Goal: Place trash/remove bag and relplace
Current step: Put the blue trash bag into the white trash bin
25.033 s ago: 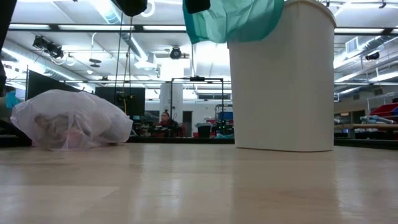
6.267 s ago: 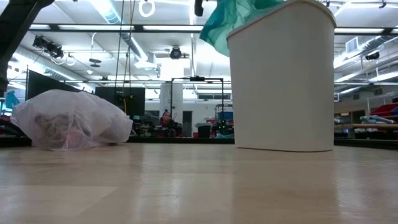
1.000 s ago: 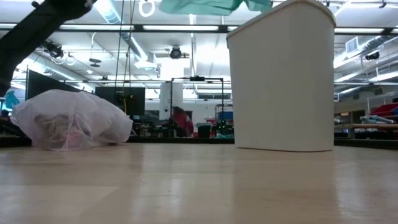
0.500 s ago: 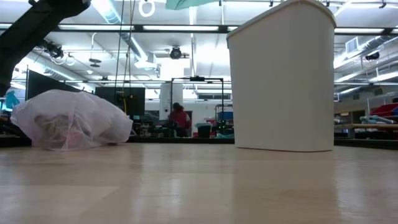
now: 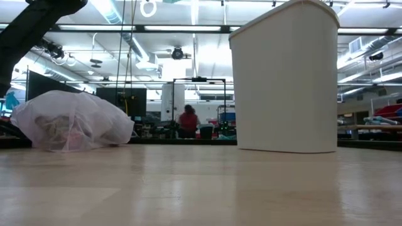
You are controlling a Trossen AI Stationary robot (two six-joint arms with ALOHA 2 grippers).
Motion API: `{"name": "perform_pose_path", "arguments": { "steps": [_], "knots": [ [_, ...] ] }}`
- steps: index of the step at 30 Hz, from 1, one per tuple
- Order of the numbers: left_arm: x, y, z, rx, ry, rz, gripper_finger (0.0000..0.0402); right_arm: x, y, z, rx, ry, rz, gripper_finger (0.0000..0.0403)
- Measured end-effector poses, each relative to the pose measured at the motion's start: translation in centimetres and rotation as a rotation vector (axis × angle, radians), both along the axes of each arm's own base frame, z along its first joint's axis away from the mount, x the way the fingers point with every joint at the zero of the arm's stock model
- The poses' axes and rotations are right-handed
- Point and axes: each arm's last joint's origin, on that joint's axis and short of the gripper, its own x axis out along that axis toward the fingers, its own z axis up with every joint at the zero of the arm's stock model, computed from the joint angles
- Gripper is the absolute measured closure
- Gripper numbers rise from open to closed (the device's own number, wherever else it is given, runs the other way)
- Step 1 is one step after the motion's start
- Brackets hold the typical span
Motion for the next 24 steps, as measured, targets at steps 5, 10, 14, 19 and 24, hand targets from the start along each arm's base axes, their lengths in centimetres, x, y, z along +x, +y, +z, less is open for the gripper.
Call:
{"name": "perform_pose_path", "arguments": {
  "steps": [5,10,14,19,24],
  "knots": [
    [0.0,-0.1,0.0,0.025,0.008,0.001,0.0397,1.2,0.0,0.4,0.089,-0.111,0.077,0.0115],
    [0.0,0.2,0.0,0.042,0.012,0.016,0.0396,1.7,0.7,0.6,0.152,-0.170,0.181,0.0114],
    [0.0,0.2,0.0,0.047,0.014,0.021,0.0396,1.1,1.0,1.0,0.182,-0.210,0.193,0.0113],
    [0.0,0.3,0.0,0.105,0.027,0.060,0.0396,0.3,1.7,1.3,0.257,-0.264,0.261,0.0113],
    [0.0,0.3,-0.1,0.126,0.030,0.106,0.0396,0.4,2.0,1.6,0.278,-0.302,0.291,0.0113]
  ]
}}
